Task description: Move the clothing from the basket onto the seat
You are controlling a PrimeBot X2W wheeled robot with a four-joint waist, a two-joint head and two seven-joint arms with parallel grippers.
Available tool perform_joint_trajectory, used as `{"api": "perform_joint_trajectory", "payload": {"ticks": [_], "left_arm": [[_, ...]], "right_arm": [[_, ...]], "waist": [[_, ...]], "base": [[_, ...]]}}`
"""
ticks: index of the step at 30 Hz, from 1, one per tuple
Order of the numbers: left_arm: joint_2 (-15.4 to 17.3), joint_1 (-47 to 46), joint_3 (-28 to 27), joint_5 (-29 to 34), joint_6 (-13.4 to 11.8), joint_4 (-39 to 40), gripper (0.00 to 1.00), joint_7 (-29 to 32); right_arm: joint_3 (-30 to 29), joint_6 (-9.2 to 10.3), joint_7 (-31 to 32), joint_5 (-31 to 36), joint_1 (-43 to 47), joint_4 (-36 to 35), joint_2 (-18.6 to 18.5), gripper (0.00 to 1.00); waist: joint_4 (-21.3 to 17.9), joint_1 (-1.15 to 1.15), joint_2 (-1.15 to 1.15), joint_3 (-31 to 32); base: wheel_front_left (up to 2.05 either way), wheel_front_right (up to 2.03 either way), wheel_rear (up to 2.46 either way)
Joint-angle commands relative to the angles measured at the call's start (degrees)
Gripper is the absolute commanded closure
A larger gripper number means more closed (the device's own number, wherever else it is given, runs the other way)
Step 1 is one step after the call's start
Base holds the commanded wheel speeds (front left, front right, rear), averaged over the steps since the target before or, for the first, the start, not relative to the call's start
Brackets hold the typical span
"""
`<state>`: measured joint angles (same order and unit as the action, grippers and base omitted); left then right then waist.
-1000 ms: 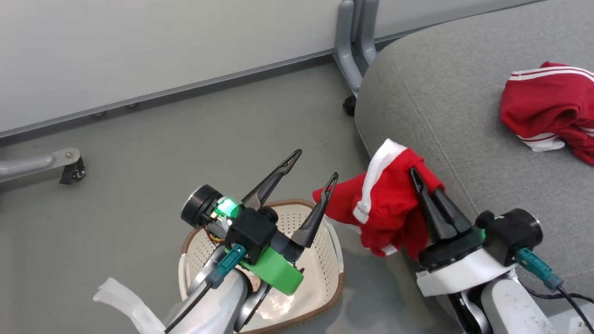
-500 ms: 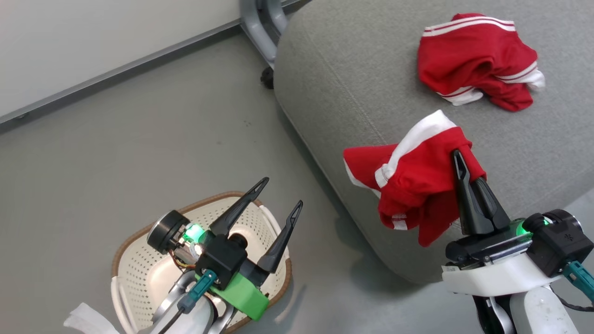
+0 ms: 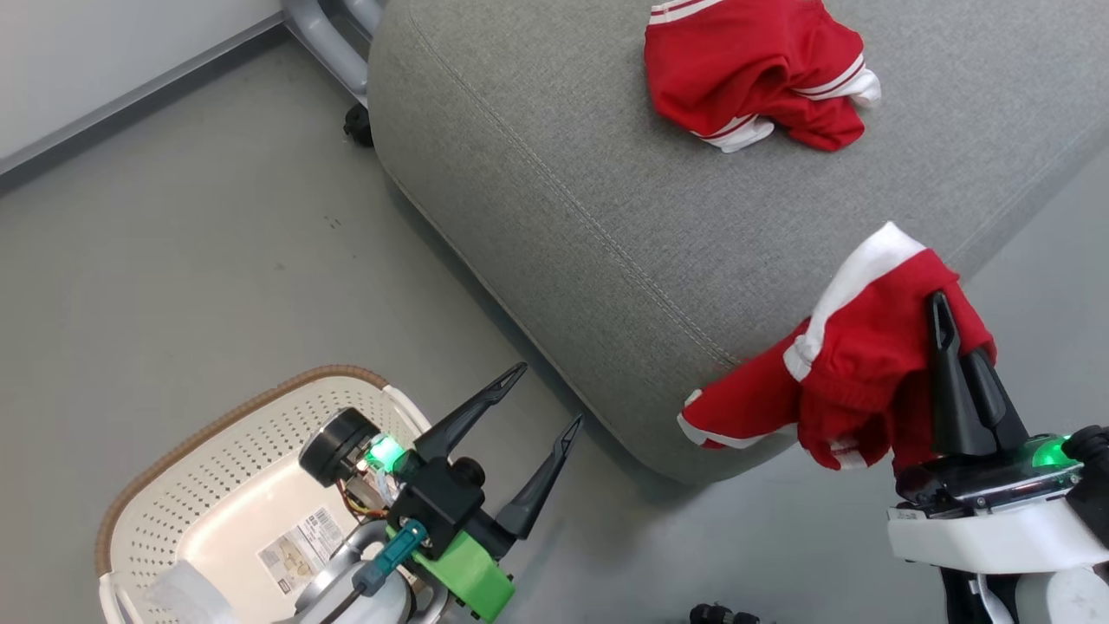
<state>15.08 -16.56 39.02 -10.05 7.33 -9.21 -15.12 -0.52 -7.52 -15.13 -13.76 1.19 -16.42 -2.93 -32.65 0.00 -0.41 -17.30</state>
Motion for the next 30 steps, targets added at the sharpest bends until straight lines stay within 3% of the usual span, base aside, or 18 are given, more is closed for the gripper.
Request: {"api": "perform_joint_trajectory", "payload": {"ticks": [1, 6, 13, 20, 24, 30], "left_arm": [[0.50, -1.15, 0.37, -0.34, 0.18, -0.14, 0.00, -0.04], [1.44, -2.65, 2.15, -0.54, 0.17, -0.23, 0.00, -0.04], [3.22, -1.57, 0.57, 0.14, -0.21, 0.85, 0.00, -0.04], [5.74, -0.57, -1.81, 1.53, -2.21, 4.16, 0.00, -0.03], [6.91, -1.62, -2.85, 2.09, -2.81, 5.52, 0.00, -0.03], [9.07, -3.54, -3.28, 3.31, -3.24, 7.98, 0.00, 0.10]], "right_arm": [[-0.42, 0.06, -0.02, -0.40, 0.20, -0.64, 0.03, 1.00], [-2.21, 0.07, -0.02, 1.12, -5.06, -2.71, -0.19, 1.00], [-8.83, 0.07, -0.01, -2.83, -21.41, -2.02, -7.72, 1.00], [-11.63, 0.07, 0.00, -8.37, -39.77, 8.58, -19.12, 1.00], [-10.86, 0.07, -0.01, -8.03, -47.95, 15.68, -25.40, 1.00], [-10.08, 0.07, -0.01, -6.63, -56.58, 25.39, -30.65, 1.00]], "waist": [[-0.65, 0.00, 0.41, -1.10], [-0.63, 0.00, 0.41, -3.37], [-0.46, 0.00, 0.41, -8.82], [1.91, 0.00, 0.41, -16.84], [4.17, 0.00, 0.41, -21.34], [7.24, 0.00, 0.41, -26.46]], "base": [[0.00, 0.00, 0.00], [0.00, 0.00, 0.00], [0.00, 0.00, 0.00], [0.00, 0.00, 0.00], [0.00, 0.00, 0.00], [0.00, 0.00, 0.00]]}}
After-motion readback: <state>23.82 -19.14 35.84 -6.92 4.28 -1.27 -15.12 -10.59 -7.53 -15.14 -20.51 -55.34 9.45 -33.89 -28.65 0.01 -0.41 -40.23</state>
